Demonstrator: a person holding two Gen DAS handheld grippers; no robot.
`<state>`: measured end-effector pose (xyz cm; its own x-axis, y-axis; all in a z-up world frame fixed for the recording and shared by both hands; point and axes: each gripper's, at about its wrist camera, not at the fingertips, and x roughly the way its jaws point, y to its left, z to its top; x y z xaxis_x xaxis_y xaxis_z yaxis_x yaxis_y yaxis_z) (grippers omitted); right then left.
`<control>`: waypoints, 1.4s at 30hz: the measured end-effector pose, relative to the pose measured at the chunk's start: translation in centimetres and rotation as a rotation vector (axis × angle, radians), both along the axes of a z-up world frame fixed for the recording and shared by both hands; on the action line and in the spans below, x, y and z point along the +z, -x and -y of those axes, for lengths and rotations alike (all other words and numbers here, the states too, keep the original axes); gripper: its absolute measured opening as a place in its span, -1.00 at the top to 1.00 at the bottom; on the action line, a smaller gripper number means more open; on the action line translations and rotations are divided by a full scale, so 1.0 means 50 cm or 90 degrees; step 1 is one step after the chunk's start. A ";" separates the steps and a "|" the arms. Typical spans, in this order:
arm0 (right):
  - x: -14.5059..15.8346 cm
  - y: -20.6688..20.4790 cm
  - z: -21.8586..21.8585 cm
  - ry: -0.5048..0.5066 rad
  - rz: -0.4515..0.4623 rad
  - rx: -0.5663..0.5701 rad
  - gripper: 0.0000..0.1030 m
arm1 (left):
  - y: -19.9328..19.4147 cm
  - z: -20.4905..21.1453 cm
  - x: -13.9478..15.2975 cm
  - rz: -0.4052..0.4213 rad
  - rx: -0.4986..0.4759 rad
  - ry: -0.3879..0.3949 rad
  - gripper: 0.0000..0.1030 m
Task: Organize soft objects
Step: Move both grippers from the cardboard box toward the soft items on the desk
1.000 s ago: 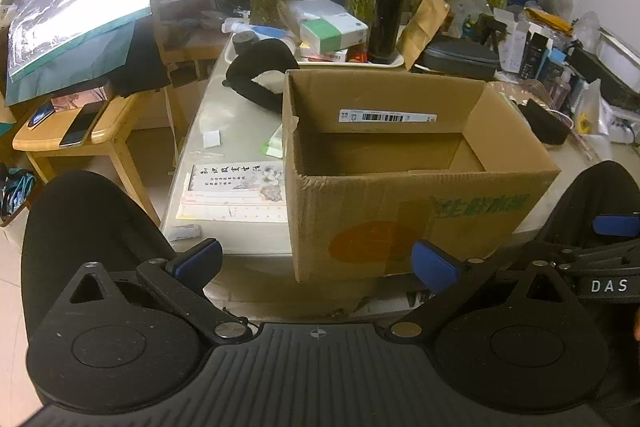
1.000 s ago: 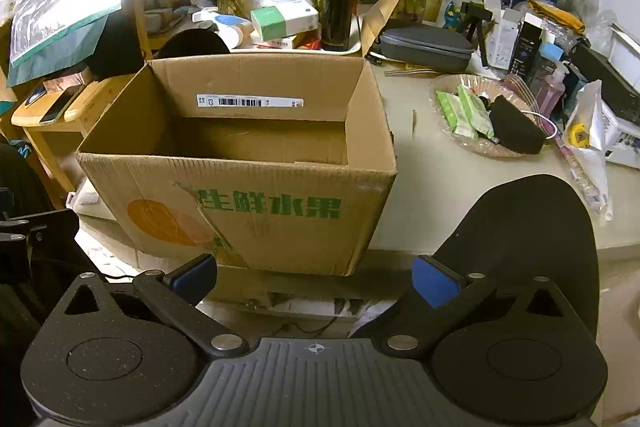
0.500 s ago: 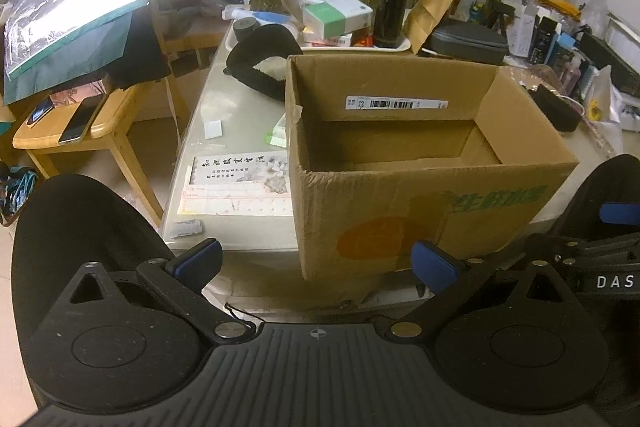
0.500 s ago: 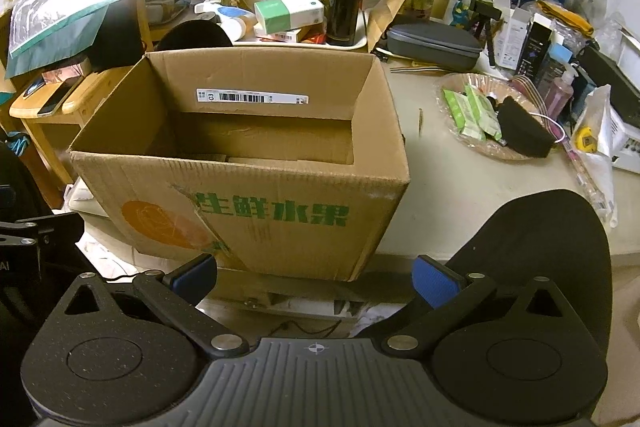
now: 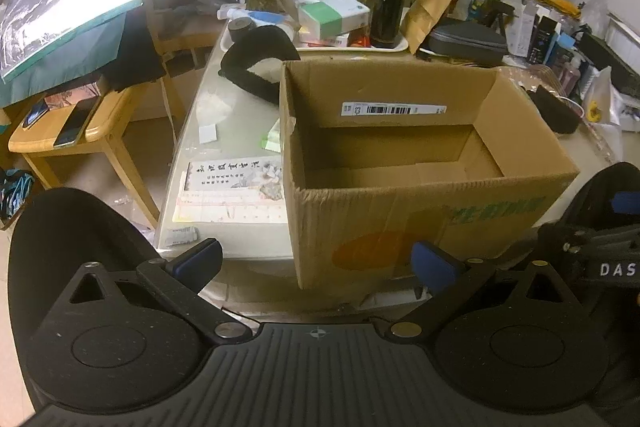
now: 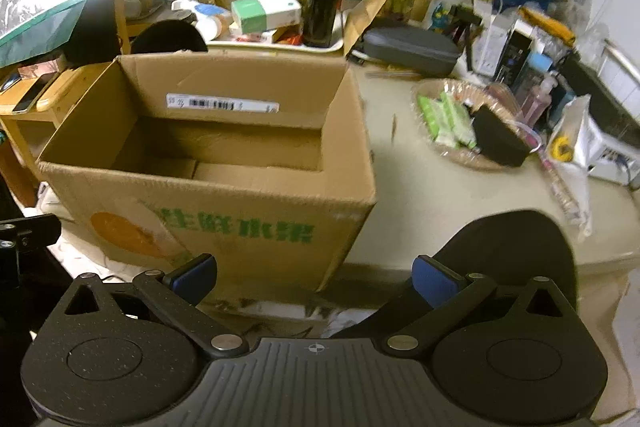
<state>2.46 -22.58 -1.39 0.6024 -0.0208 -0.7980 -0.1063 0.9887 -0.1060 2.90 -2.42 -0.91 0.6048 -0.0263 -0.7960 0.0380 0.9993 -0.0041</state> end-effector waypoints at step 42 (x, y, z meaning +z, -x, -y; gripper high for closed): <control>0.028 -0.020 0.002 0.000 0.021 0.018 -1.00 | -0.034 0.009 0.035 0.040 -0.007 -0.012 -1.00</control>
